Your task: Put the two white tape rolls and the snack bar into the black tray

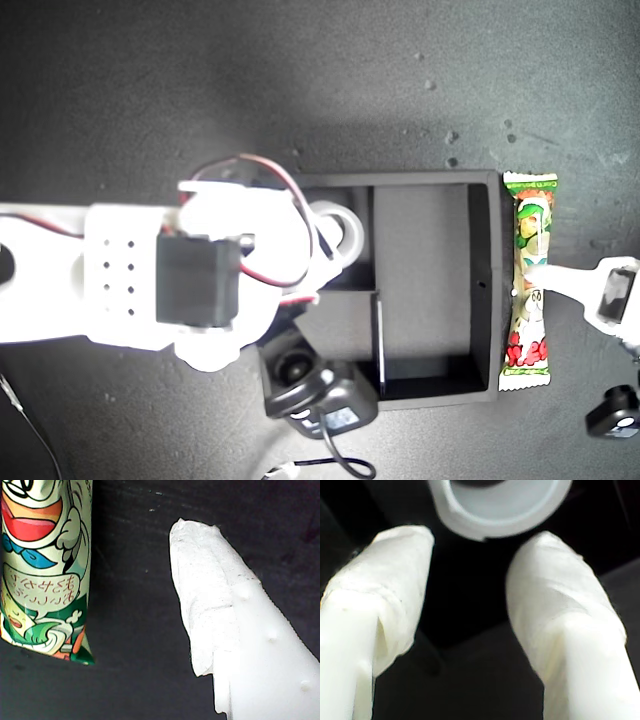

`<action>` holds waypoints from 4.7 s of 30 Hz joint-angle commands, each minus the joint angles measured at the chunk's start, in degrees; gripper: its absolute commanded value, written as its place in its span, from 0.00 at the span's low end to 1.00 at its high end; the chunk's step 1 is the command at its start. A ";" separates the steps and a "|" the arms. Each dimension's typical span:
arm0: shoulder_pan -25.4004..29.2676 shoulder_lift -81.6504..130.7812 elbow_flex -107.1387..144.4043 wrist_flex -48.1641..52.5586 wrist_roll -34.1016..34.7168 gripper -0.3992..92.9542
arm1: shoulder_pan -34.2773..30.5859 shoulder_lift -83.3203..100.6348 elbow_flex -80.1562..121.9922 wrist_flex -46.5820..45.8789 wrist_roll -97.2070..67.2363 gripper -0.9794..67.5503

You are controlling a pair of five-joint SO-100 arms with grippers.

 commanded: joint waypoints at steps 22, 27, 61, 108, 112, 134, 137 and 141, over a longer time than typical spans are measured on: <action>11.34 34.45 16.52 8.09 -15.03 0.10 | 7.91 -14.06 -19.51 12.13 16.96 0.01; 18.63 35.33 28.56 1.05 -19.16 0.11 | 6.86 -14.15 -32.08 21.18 30.50 0.01; 25.31 37.97 72.77 -44.47 -32.96 0.14 | 8.88 -36.83 -60.73 -1.14 -19.16 0.01; 17.84 31.46 32.96 -21.27 -13.01 0.01 | 17.67 -27.07 -81.47 35.68 30.06 0.01; 18.02 30.67 32.61 -21.36 -13.10 0.01 | 17.05 -26.63 -82.18 35.68 30.76 0.01; 18.98 24.96 24.35 -18.54 -12.48 0.15 | 17.05 -26.46 -79.89 35.68 30.50 0.01; 18.81 24.52 23.38 -17.49 -12.74 0.15 | 17.14 -26.37 -79.98 35.68 30.50 0.01; 17.75 29.97 25.31 -11.87 -15.21 0.10 | 17.58 -24.17 -76.82 35.68 31.64 0.01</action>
